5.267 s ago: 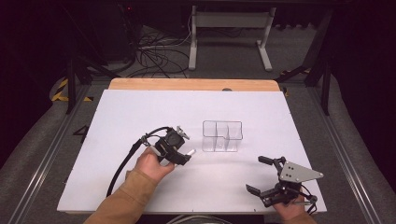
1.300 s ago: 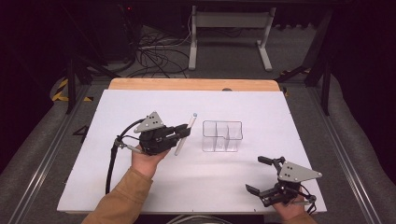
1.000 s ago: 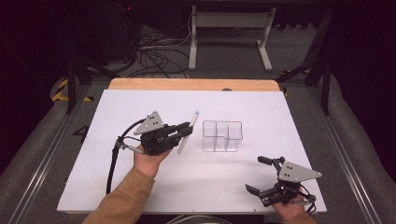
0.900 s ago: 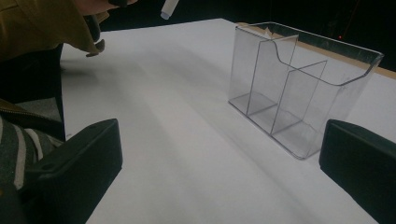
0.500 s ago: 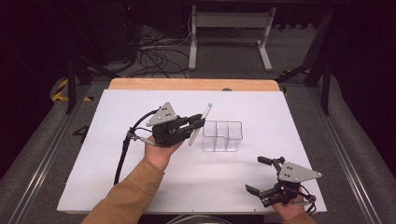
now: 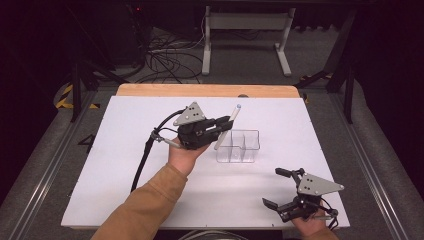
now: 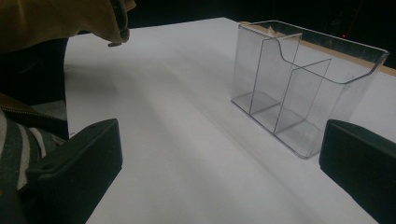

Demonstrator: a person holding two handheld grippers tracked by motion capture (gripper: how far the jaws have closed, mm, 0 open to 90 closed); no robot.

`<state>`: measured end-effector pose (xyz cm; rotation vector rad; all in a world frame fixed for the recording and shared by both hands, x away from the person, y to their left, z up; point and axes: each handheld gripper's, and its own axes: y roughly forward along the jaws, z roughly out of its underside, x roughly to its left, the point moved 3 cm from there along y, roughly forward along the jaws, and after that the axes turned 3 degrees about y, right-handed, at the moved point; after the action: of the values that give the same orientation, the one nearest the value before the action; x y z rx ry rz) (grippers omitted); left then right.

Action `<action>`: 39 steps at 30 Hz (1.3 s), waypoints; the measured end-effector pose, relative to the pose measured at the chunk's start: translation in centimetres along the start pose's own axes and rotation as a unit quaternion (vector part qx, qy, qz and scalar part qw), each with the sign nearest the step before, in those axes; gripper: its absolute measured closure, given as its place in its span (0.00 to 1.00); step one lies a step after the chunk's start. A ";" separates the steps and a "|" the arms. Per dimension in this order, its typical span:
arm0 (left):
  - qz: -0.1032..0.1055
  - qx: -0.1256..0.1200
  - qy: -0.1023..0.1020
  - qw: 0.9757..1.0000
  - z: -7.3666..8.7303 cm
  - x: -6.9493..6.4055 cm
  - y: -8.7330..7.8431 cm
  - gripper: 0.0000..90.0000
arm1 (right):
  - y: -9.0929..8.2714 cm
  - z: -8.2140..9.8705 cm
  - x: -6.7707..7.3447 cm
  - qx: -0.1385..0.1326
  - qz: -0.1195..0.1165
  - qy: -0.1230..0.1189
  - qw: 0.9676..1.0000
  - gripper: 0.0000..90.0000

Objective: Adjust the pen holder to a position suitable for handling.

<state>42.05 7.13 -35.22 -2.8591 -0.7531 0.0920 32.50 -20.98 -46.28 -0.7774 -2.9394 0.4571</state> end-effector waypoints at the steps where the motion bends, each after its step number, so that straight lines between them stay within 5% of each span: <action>1: 0.000 0.001 0.002 1.000 0.0 0.0 0.2 0.87 | 0.0 0.0 0.0 0.000 0.000 0.000 1.000 0.00; 18: 0.015 -0.001 0.003 1.000 -0.2 -0.1 4.0 0.87 | -0.1 0.1 0.0 0.000 -0.003 0.000 1.000 0.00; 34: 0.034 -0.016 -0.030 0.999 0.7 0.8 6.2 0.87 | 0.0 0.1 0.1 0.002 -0.009 0.000 1.000 0.00; 39: 0.032 -0.029 -0.012 0.999 0.8 0.9 6.5 0.87 | 0.0 0.1 0.1 0.002 -0.010 0.000 1.000 0.00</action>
<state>45.89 2.11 -37.31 -2.9426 -0.6802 0.1146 32.41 -21.00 -46.41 -0.7468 -2.9417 0.4610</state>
